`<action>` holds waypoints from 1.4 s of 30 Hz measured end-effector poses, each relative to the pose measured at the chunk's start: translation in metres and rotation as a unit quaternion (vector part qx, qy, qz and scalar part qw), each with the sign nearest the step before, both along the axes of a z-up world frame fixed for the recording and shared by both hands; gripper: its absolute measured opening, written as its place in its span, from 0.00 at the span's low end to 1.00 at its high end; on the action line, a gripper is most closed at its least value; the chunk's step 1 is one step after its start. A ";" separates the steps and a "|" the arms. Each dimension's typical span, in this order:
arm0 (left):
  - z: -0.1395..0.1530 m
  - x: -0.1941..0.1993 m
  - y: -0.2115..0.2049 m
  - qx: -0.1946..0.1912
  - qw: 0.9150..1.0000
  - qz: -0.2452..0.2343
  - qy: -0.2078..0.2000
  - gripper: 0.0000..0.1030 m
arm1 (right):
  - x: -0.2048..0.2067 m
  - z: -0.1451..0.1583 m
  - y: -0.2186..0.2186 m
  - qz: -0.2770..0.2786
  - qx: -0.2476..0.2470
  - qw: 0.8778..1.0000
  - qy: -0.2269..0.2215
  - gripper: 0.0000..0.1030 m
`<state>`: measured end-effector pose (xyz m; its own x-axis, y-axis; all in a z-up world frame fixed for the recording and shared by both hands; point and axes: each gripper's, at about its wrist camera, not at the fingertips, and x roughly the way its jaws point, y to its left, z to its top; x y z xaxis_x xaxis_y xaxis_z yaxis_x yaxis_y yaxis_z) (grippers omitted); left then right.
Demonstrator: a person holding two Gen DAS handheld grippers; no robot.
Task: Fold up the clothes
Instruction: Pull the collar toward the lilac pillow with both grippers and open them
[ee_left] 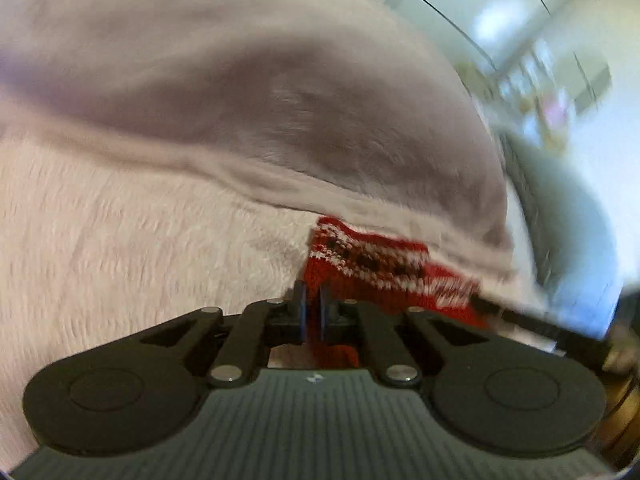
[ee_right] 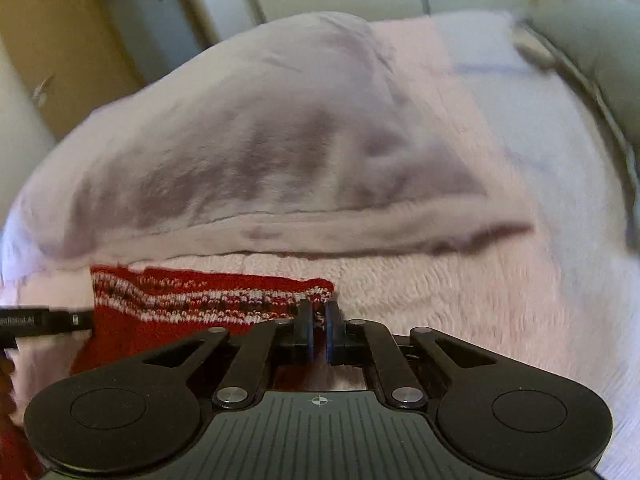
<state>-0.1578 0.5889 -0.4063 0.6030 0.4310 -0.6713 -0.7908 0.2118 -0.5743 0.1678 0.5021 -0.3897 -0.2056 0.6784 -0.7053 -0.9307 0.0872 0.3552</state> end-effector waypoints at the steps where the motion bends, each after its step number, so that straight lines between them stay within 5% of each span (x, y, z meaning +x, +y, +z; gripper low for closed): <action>1: -0.001 -0.006 0.001 -0.010 1.000 0.016 -0.015 0.06 | 0.005 0.002 -0.001 -0.009 -0.001 1.000 0.017 0.04; 2: 0.003 -0.007 0.001 -0.005 1.000 0.016 -0.019 0.07 | 0.010 0.005 -0.001 -0.018 -0.002 0.999 0.034 0.08; 5: 0.016 -0.009 0.001 0.019 1.000 0.006 -0.020 0.11 | 0.023 0.016 -0.005 -0.034 0.003 0.997 0.065 0.48; 6: 0.020 -0.003 0.001 0.034 0.999 -0.012 -0.005 0.18 | 0.024 0.022 -0.006 -0.033 0.010 0.997 0.066 0.53; 10: 0.028 0.039 -0.003 0.100 0.984 -0.109 0.100 0.25 | 0.009 0.033 0.000 0.010 0.029 0.999 0.029 0.53; 12: 0.023 0.049 -0.007 0.116 0.976 -0.130 0.131 0.13 | -0.005 0.033 0.004 0.041 0.035 0.999 -0.005 0.50; 13: 0.021 0.054 -0.009 0.123 0.972 -0.139 0.145 0.02 | -0.012 0.032 0.006 0.060 0.039 0.997 -0.022 0.38; 14: 0.018 0.058 -0.010 0.129 0.968 -0.148 0.159 0.03 | -0.018 0.029 0.008 0.079 0.044 0.995 -0.039 0.02; 16: 0.020 0.045 -0.009 0.127 0.976 -0.118 0.133 0.03 | -0.021 0.025 0.008 0.091 0.053 0.993 -0.058 0.03; 19: 0.021 0.010 -0.005 0.113 0.988 -0.060 0.080 0.03 | 0.006 0.023 0.001 0.039 0.070 0.997 0.002 0.03; 22: 0.005 0.000 0.004 0.056 0.996 -0.047 0.056 0.03 | 0.027 0.005 0.003 -0.008 0.044 0.996 0.079 0.03; 25: -0.010 -0.006 0.012 0.004 1.000 -0.010 0.018 0.04 | 0.023 -0.009 0.009 -0.031 0.014 0.995 0.090 0.03; 27: -0.007 -0.014 0.014 -0.007 1.000 0.015 -0.012 0.09 | 0.027 -0.008 0.010 -0.054 0.009 0.991 0.123 0.04; 30: 0.006 -0.018 0.013 0.021 0.999 0.019 -0.017 0.14 | 0.036 0.002 0.007 -0.063 0.024 0.984 0.166 0.51; 32: 0.009 -0.013 0.015 0.031 1.000 -0.001 0.000 0.20 | 0.040 0.009 0.004 -0.049 0.045 0.982 0.175 0.56; 34: 0.009 -0.002 0.016 0.039 0.999 -0.030 0.020 0.20 | 0.030 0.012 0.009 -0.012 0.038 0.989 0.140 0.56; 35: 0.008 0.005 0.015 0.045 0.998 -0.046 0.028 0.19 | 0.022 0.012 0.012 0.007 0.035 0.993 0.112 0.56; 36: 0.008 0.010 0.013 0.055 0.996 -0.063 0.039 0.01 | 0.012 0.012 0.013 0.027 0.037 0.996 0.080 0.52; 37: 0.009 0.011 0.012 0.065 0.995 -0.064 0.045 0.02 | 0.003 0.013 0.015 0.046 0.039 0.997 0.049 0.35; 38: 0.009 0.011 0.010 0.075 0.994 -0.060 0.050 0.02 | -0.005 0.013 0.016 0.060 0.043 0.997 0.018 0.04; 42: 0.002 0.004 0.012 0.079 0.994 -0.043 0.058 0.04 | 0.004 0.008 0.016 0.004 0.055 0.998 0.025 0.03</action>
<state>-0.1538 0.6009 -0.4045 0.5654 0.4865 -0.6661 -0.8243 0.3628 -0.4347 0.1723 0.5180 -0.3813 -0.2440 0.7499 -0.6149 -0.9118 0.0385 0.4087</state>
